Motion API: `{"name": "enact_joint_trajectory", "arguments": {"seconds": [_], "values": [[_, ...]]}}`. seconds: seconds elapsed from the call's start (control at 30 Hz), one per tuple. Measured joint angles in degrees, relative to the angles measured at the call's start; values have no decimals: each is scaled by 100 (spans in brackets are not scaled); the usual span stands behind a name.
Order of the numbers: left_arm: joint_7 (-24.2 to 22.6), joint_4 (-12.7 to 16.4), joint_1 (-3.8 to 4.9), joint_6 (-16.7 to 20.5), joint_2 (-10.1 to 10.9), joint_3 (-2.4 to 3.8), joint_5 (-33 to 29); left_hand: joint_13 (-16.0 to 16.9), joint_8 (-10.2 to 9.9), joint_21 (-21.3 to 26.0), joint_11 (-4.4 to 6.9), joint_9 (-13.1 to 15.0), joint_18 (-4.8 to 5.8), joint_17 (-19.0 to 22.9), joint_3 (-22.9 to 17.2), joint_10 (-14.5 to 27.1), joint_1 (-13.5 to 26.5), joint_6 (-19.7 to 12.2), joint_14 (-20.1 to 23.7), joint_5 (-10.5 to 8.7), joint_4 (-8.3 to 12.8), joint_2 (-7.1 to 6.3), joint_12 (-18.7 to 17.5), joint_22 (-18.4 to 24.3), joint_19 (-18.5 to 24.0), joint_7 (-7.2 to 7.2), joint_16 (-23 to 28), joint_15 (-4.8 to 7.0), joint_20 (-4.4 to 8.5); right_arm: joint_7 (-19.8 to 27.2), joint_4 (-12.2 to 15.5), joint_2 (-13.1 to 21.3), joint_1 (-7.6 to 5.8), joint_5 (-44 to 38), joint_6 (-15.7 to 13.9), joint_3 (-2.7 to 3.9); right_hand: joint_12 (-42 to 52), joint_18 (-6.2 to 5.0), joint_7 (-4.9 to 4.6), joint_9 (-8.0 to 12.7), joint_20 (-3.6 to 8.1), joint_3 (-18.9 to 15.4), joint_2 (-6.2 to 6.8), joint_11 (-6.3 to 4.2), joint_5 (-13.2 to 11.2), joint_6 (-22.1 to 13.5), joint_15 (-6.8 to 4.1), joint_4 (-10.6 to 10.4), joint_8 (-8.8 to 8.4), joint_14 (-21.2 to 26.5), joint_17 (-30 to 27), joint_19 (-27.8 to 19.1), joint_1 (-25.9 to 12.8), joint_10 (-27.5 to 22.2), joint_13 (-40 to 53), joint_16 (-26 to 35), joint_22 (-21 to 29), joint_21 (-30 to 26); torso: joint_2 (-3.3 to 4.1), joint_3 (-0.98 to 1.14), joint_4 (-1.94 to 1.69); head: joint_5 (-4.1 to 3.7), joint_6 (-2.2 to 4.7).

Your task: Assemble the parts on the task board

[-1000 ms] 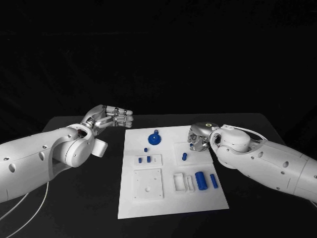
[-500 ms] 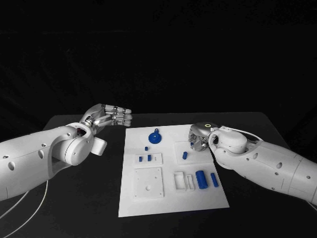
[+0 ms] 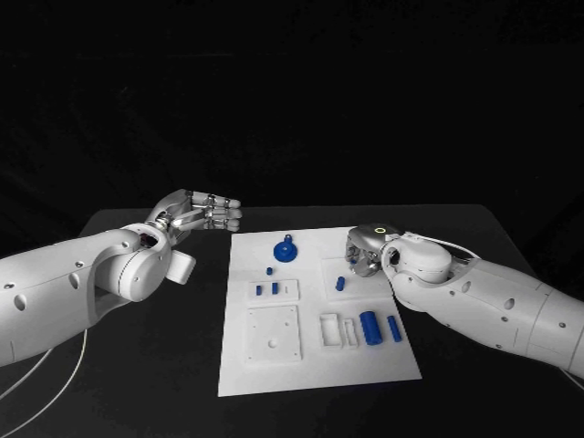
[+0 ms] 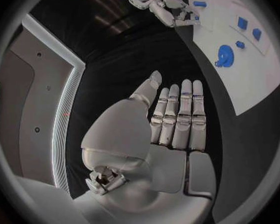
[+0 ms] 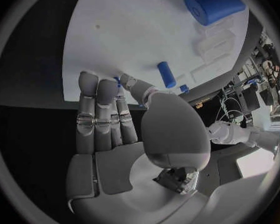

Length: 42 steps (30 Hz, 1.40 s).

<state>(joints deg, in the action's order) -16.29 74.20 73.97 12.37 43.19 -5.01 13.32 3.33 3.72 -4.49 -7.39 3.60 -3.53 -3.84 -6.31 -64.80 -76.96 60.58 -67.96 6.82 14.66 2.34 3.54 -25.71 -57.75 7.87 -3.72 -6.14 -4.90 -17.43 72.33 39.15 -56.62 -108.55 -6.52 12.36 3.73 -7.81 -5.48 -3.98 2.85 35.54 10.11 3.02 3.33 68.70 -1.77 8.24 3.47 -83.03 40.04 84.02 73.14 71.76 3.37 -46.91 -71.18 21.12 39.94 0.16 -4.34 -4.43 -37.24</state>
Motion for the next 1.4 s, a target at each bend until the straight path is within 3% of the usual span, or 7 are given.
{"name": "enact_joint_trajectory", "arguments": {"seconds": [0.17, 0.37, 0.83, 0.97, 1.13, 1.3, 1.4], "values": [[49, -15, 0, 1, 0, 0, 2, 0, 0, 0, 0, 0, 0, 0, 0, 0, 0, 0, 0, 0, 0, 0, 0, 0, 0, 0, 0, 0, 0, -7, 7, 5, -1, -16, -8, -9, 1, 38, 62, -46, 104, -52, -155, -116, 7, 336, -111, 218, 41, 44, 8, 3, 156, 385, 5, 0, -89, 134, 0, 0, 0, -3, -12], [96, -22, 1, -1, 0, -1, 3, 0, 0, 0, 0, 0, 0, 0, 16, 0, 0, 0, 0, 0, 16, 0, 0, 0, 0, 0, 0, 0, 0, -78, 43, -1, 8, -112, -29, -25, -53, 89, 104, -57, 156, 379, -205, -79, -45, 391, -112, 617, 57, 43, 39, -10, 206, 482, 6, 0, -301, 296, 0, 0, -2, -10, -18], [206, -37, 3, -16, 61, -3, 6, 0, 0, 0, 0, 0, 0, 0, 31, 41, 0, 0, 0, 0, 1, 0, 0, 14, 0, 0, 0, 0, 0, -263, 77, 12, 34, -303, -270, -48, -42, 128, 104, -24, 197, 709, -269, -77, -68, 391, -143, 758, 34, 11, 110, -9, 190, 484, 6, 32, -377, 541, 5, -3, 1, -27, -23], [226, -59, 3, -18, 58, -3, 7, 0, 0, 0, 0, 0, 0, 0, 31, 41, 0, 0, 0, 0, 0, 0, 0, 13, 1, 0, 0, 0, 0, -294, 173, 73, 34, -288, -344, -22, -42, 130, 117, -24, 197, 711, -267, -77, -68, 404, -151, 759, 34, 3, 123, -9, 192, 484, 6, 32, -377, 564, 1, -7, 1, -29, -23], [237, -75, 3, -18, 56, -3, 7, 0, 0, 0, 0, 0, 0, 0, 54, 41, 0, -20, 0, 0, -22, 0, 0, 31, 1, 20, 0, 0, 0, -337, 424, 190, 25, -100, -359, 191, -42, 132, 127, -24, 197, 718, -266, -77, -68, 414, -151, 766, 34, 3, 128, -9, 193, 484, 6, 32, -376, 596, -1, -15, 7, -40, -33], [240, -101, 3, -17, 49, -3, 7, 0, 0, 0, -21, 0, 0, 0, 78, 61, 0, -20, 0, 0, -47, 0, 0, 54, 1, 20, 0, 0, 0, -368, 749, 325, 19, 263, -347, 488, -42, 137, 127, -24, 196, 703, -265, -77, -72, 414, -171, 752, 34, 23, 140, -10, 193, 484, 6, 55, -376, 609, -4, -23, 21, -37, -23], [240, -130, 3, -16, 42, -3, 7, 0, 0, 0, -21, 0, 0, 0, 78, 61, 0, -20, 0, 0, -47, 0, 0, 54, 1, 20, 0, 0, 0, -371, 918, 385, 9, 467, -357, 576, -42, 161, 126, -24, 196, 667, -265, -77, -73, 414, -171, 764, 34, 23, 144, -10, 193, 484, 6, 55, -376, 628, -13, -30, 30, -25, -14]]}}
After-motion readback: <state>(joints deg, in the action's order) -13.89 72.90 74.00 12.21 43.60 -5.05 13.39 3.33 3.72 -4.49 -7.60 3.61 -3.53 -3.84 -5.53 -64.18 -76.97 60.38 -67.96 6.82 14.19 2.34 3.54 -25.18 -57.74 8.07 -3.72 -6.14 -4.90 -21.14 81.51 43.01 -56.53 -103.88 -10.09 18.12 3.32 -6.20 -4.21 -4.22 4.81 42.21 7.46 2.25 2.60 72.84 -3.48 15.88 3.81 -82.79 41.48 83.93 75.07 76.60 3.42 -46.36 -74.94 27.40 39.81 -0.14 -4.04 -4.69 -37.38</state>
